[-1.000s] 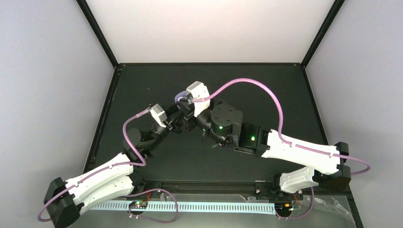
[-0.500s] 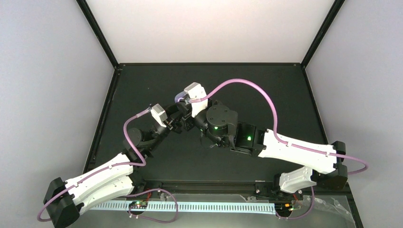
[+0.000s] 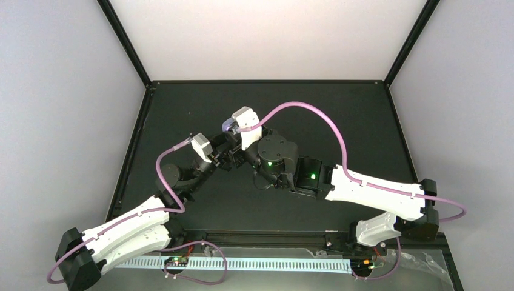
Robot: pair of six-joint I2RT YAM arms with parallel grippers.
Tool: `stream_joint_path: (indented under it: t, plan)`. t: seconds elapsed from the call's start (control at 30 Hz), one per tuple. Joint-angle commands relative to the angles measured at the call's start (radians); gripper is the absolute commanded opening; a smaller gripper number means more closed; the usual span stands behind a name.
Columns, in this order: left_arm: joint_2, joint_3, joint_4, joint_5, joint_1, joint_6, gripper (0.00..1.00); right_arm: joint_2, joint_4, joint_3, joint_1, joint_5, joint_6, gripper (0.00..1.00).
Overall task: Insert the wireless bluetooth earbuds into the charging case
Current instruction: Place the earbud in the charging case.
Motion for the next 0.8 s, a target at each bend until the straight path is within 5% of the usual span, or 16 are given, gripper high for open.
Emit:
stream_joint_path:
  t: [0.0, 0.23, 0.77]
  plan:
    - [-0.009, 0.036, 0.015, -0.001, -0.008, 0.013, 0.02, 0.012, 0.007, 0.021, 0.003, 0.03, 0.0, 0.01]
    - [-0.014, 0.036, 0.013, -0.002, -0.008, 0.014, 0.01, 0.023, -0.011, 0.029, 0.002, 0.023, 0.006, 0.02]
    - [-0.015, 0.036, 0.006, -0.009, -0.009, 0.018, 0.02, 0.023, -0.044, 0.051, 0.001, 0.032, 0.013, 0.26]
